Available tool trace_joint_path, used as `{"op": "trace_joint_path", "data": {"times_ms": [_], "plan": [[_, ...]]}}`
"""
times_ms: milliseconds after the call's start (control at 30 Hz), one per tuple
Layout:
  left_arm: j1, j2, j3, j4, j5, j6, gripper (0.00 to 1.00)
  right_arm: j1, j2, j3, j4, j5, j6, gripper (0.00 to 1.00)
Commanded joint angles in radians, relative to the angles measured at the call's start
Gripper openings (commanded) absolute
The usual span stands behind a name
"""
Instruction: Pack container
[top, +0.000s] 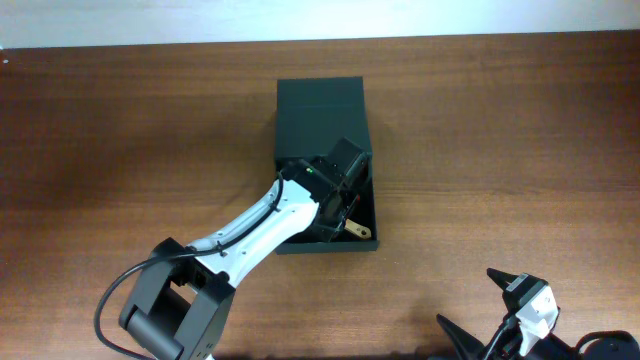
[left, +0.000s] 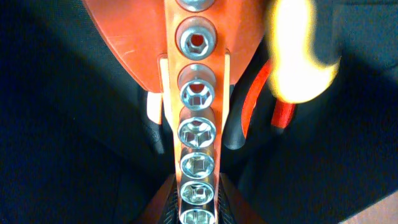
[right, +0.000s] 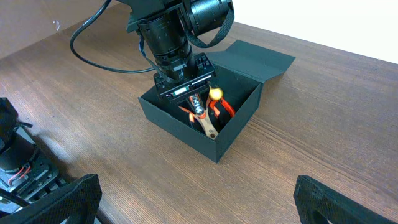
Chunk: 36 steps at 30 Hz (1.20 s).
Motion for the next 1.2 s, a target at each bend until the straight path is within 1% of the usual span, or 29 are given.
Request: {"op": "trace_joint_path", "data": {"times_ms": [0, 67, 133, 300, 333, 367, 433, 567, 633, 733, 833, 900, 933, 967, 1067, 1133, 1167], "plan": [[0.002, -0.009, -0.009, 0.003, -0.011, -0.042, 0.20, 0.003, -0.006, -0.003, 0.003, -0.006, 0.002, 0.99], [0.002, -0.009, -0.009, 0.003, -0.012, -0.042, 0.35, 0.003, -0.006, -0.003, 0.003, -0.006, 0.002, 0.99], [0.002, -0.009, -0.009, 0.003, -0.012, -0.042, 0.46, 0.003, -0.006, -0.003, 0.003, -0.006, 0.002, 0.99], [0.002, -0.011, -0.008, 0.008, -0.012, -0.041, 0.60, 0.003, -0.006, -0.003, 0.003, -0.006, 0.002, 0.99], [0.002, -0.016, -0.008, 0.011, -0.011, -0.040, 0.64, 0.003, -0.006, -0.003, 0.003, -0.006, 0.002, 0.99], [0.002, -0.026, -0.008, 0.011, -0.011, -0.038, 0.65, 0.003, -0.006, -0.003, 0.003, -0.006, 0.002, 0.99], [0.005, -0.059, -0.008, 0.016, -0.013, 0.014, 0.68, 0.003, -0.006, -0.003, 0.003, -0.006, 0.002, 0.99], [0.032, -0.168, -0.008, 0.024, -0.051, 0.219, 0.69, 0.003, -0.006, -0.003, 0.003, -0.006, 0.002, 0.99], [0.058, -0.234, -0.008, 0.029, -0.066, 0.370, 0.70, 0.003, -0.006, -0.003, 0.003, -0.006, 0.002, 0.99], [0.113, -0.335, -0.002, 0.029, -0.061, 0.635, 0.70, 0.003, -0.006, -0.003, 0.003, -0.006, 0.002, 0.99], [0.164, -0.429, 0.004, 0.028, -0.053, 0.855, 0.70, 0.003, -0.006, -0.003, 0.003, -0.006, 0.002, 0.99], [0.194, -0.493, 0.004, 0.028, -0.053, 0.966, 0.83, 0.003, -0.006, -0.003, 0.003, -0.006, 0.002, 0.99], [0.208, -0.524, 0.004, 0.028, -0.053, 1.014, 0.95, 0.003, -0.006, -0.003, 0.003, -0.006, 0.002, 0.99], [0.224, -0.560, 0.004, 0.027, -0.053, 1.073, 0.99, 0.003, -0.006, -0.003, 0.003, -0.006, 0.002, 0.99], [0.257, -0.661, 0.004, 0.015, -0.053, 1.238, 0.99, 0.003, -0.006, -0.003, 0.003, -0.006, 0.002, 0.99], [0.268, -0.726, 0.004, -0.008, -0.057, 1.324, 0.99, 0.003, -0.006, -0.003, 0.003, -0.006, 0.002, 0.99], [0.269, -0.753, 0.004, -0.023, -0.057, 1.346, 0.99, 0.003, -0.006, -0.003, 0.003, -0.006, 0.002, 0.99]]}}
